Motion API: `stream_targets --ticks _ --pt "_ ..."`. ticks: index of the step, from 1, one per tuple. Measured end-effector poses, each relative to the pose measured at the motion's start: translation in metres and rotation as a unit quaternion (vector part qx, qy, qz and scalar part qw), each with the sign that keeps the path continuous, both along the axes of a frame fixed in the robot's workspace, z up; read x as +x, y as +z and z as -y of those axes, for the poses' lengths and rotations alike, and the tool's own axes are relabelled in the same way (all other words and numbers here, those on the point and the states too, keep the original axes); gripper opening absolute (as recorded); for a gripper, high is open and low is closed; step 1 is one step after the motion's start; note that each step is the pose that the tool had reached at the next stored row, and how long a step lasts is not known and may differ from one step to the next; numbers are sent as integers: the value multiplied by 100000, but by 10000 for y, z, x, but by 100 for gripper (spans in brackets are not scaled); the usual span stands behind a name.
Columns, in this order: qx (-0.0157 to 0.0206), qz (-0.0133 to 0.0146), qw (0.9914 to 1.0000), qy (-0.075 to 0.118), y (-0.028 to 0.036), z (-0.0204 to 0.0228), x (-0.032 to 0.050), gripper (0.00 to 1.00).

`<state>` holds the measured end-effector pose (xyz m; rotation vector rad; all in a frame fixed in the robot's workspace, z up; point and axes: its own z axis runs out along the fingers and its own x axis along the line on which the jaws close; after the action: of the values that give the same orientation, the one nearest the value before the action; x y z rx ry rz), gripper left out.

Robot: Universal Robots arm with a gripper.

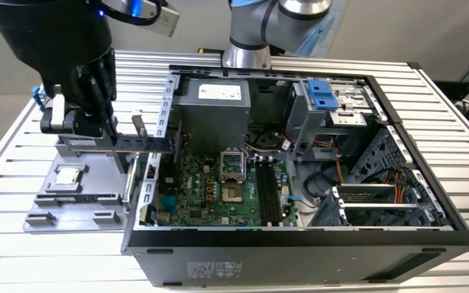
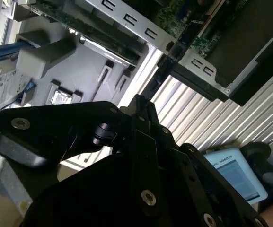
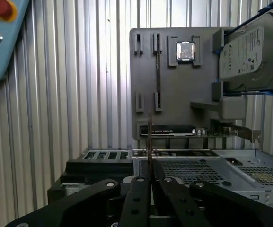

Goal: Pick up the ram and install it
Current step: 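Pick up the ram and move it above insertion slot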

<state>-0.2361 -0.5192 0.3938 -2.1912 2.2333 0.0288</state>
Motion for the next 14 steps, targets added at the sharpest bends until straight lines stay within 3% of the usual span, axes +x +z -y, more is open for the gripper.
stream_targets --ticks 14 --pt "1 -19 100000 -104 0 -11 475 0"
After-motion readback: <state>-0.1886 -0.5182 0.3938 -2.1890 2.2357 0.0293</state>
